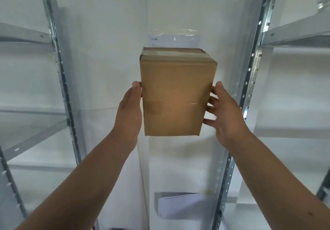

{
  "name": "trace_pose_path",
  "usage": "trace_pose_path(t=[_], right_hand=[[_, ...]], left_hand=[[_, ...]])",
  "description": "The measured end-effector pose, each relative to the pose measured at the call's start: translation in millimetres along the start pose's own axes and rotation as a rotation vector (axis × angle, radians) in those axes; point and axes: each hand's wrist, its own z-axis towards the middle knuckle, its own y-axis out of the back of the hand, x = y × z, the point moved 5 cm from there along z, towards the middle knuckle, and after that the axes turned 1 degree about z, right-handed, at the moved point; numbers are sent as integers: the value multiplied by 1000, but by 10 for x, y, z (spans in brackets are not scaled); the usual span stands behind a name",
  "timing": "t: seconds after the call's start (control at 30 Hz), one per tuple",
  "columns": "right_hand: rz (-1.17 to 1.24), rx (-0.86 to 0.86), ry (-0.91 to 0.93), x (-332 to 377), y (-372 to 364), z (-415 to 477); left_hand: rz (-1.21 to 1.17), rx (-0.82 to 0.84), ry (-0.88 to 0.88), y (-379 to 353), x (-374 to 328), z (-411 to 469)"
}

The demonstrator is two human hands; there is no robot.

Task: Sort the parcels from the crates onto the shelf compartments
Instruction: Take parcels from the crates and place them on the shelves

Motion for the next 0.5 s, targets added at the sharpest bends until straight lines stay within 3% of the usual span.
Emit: trace_pose_path(t=[0.5], right_hand=[[70, -55, -98, -187, 129, 255]], left_hand=[[-114, 1, 103, 87, 297, 198]])
